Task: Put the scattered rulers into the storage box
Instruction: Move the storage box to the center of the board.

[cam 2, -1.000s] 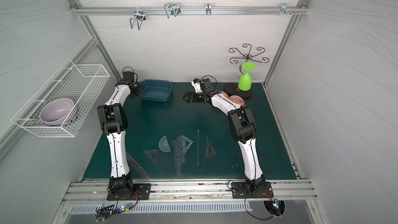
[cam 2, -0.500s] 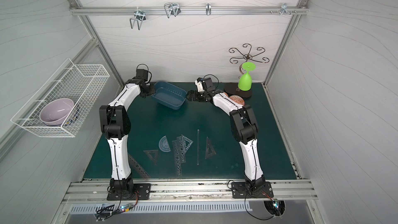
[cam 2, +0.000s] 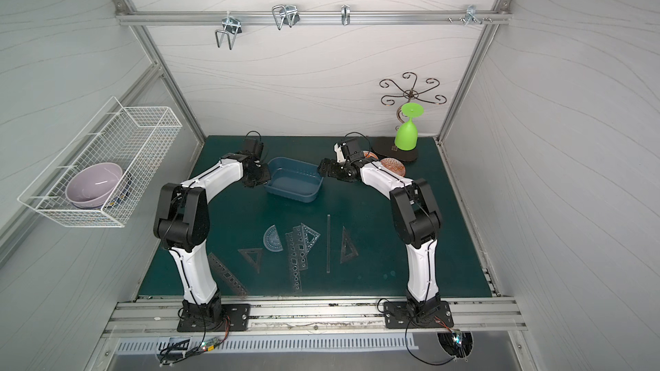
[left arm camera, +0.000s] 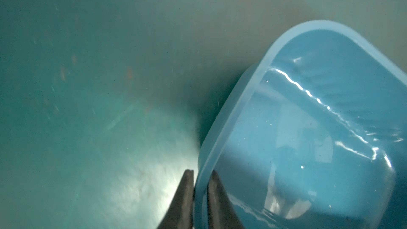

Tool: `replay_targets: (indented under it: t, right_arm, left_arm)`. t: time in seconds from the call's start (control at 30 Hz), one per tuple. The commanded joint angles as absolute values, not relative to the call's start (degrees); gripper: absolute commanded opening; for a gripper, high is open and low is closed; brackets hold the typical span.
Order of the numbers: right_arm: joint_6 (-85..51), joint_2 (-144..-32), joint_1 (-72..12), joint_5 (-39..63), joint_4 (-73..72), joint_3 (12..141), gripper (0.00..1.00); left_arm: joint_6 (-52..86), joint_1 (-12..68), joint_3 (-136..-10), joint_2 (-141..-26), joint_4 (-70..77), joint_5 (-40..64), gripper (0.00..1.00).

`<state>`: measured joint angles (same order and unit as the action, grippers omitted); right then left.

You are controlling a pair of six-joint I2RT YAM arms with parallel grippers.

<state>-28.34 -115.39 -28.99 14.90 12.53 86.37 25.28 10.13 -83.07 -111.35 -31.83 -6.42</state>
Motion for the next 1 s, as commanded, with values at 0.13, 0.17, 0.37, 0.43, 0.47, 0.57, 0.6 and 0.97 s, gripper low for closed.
replay_targets:
  t: [0.13, 0.17, 0.37, 0.43, 0.47, 0.57, 0.6, 0.97]
  right_arm:
    - [-29.27, -111.25, -30.80, 14.60, 13.26, 82.27, 0.97]
    - [-29.31, -110.89, -31.10, 14.55, 13.35, 81.67, 0.97]
    - [-29.31, -110.04, -34.03, 13.76, 12.92, 79.37, 0.92]
    - [-29.02, -110.39, -35.09, 13.09, 13.01, 79.67, 0.89]
    - [-28.90, -110.69, -35.51, 12.77, 13.16, 79.94, 0.88]
    - [-28.83, -112.15, -35.87, 12.15, 13.60, 80.99, 0.87]
    - [-28.82, -112.76, -35.86, 12.02, 13.79, 81.56, 0.86]
    - [-27.76, -118.73, -34.00, 11.78, 16.05, 90.36, 0.76]
  left_arm:
    - [28.85, 12.66, -76.49, -103.96, -27.37, -1.86, 0.38]
    - [28.43, 12.66, -75.98, -103.15, -27.86, -1.74, 0.41]
    - [26.15, 8.07, -74.51, -98.86, -28.31, -0.73, 0.57]
    - [27.05, 5.40, -75.52, -100.02, -28.00, 3.15, 0.59]
    - [27.15, 4.55, -76.05, -100.66, -27.76, 4.56, 0.60]
    - [26.80, 3.77, -78.37, -103.32, -27.31, 9.53, 0.63]
    - [26.58, 3.77, -79.11, -104.36, -27.59, 11.04, 0.63]
    - [28.39, 4.25, -78.14, -108.19, -24.87, 20.51, 0.62]
